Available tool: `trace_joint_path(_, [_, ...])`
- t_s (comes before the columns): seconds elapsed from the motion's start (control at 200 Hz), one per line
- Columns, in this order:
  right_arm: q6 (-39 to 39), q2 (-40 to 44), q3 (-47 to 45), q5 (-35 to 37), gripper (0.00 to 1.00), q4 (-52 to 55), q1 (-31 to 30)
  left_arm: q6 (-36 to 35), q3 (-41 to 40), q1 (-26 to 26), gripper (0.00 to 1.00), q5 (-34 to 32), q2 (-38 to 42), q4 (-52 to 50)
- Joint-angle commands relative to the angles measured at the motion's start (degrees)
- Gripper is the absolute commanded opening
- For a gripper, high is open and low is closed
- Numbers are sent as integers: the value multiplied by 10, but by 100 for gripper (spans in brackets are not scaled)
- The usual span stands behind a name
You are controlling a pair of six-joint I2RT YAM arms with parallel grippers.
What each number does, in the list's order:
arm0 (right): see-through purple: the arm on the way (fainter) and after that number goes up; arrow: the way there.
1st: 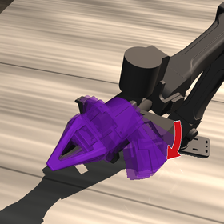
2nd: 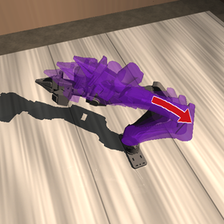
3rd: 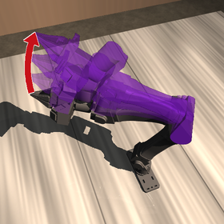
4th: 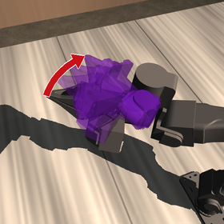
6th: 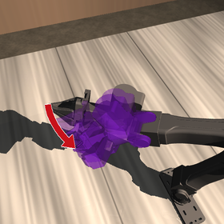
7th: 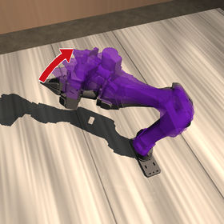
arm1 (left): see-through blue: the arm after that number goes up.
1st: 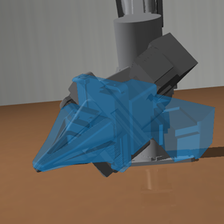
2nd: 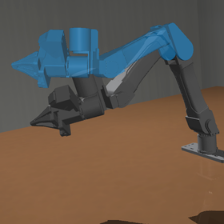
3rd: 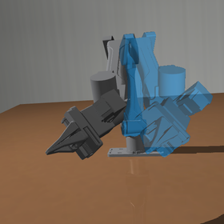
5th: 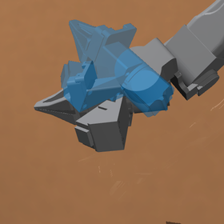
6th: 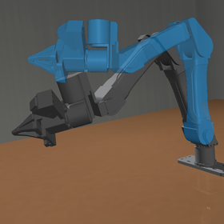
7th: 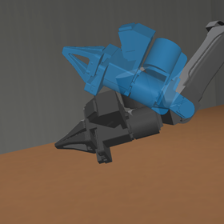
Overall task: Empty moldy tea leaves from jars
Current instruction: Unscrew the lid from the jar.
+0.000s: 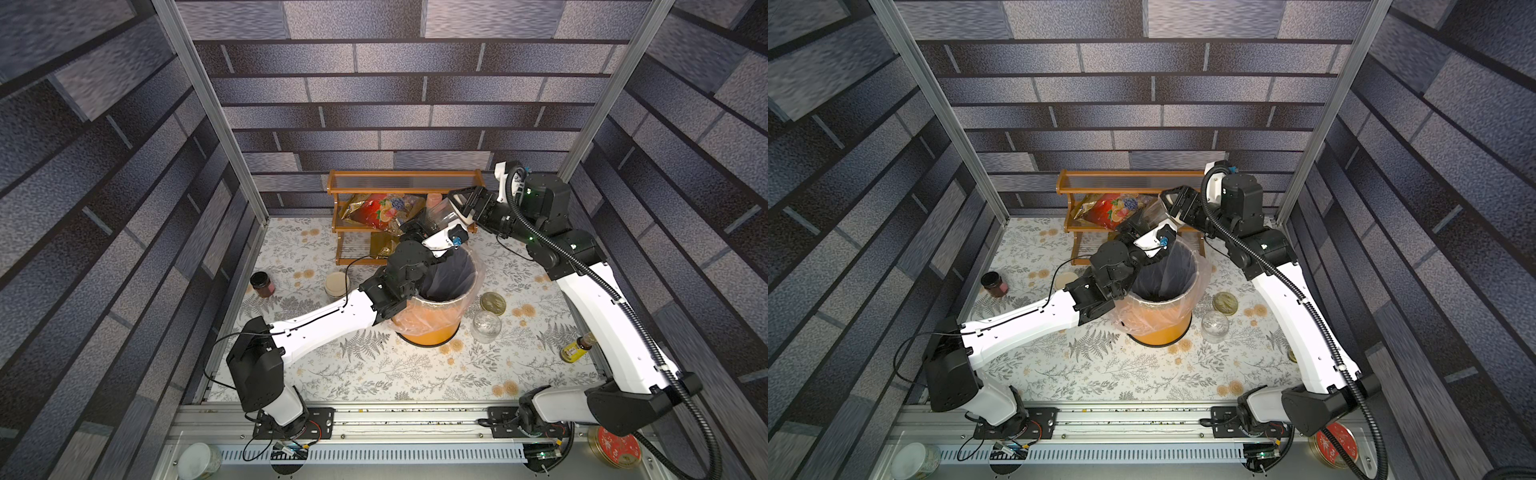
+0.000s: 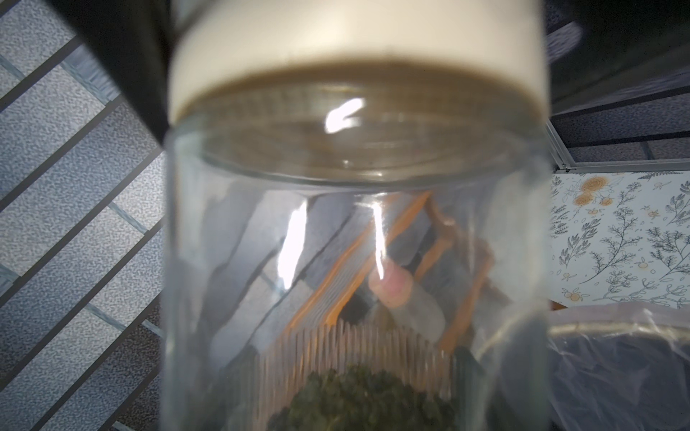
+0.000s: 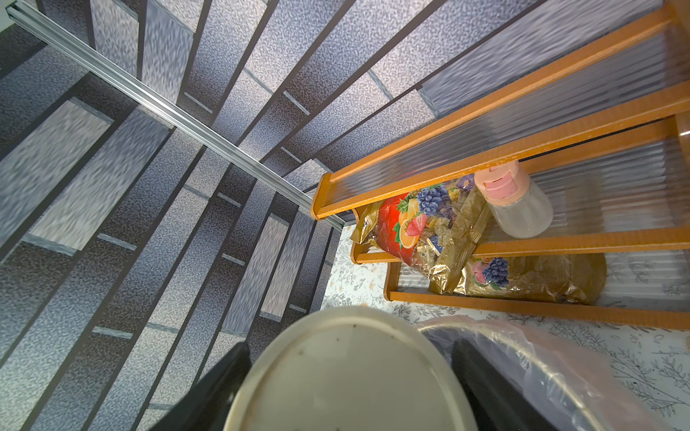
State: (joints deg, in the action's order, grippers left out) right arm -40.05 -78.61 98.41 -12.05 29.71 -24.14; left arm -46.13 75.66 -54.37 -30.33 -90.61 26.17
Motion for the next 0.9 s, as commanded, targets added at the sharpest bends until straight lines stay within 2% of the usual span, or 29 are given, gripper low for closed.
trace_joint_path(0.0, [1,5,-11,-4,74,-13,-1,9,18,-2,33,-6,7,50])
trace_joint_path(0.13, [9,8,-15,-7,66,-14,-1,32,32,1,33,10,9,11])
trace_joint_path(0.291, [32,7,-12,-33,60,-13,-1,135,68,25,33,87,20,-110])
trace_joint_path(0.511, [93,-3,-1,-99,59,-10,0,261,99,68,33,233,35,-216])
trace_joint_path(0.796, [144,-11,2,-186,59,-18,0,409,99,157,33,448,60,-228])
trace_joint_path(0.897, [167,-17,8,-216,59,-18,0,463,109,190,33,545,54,-221])
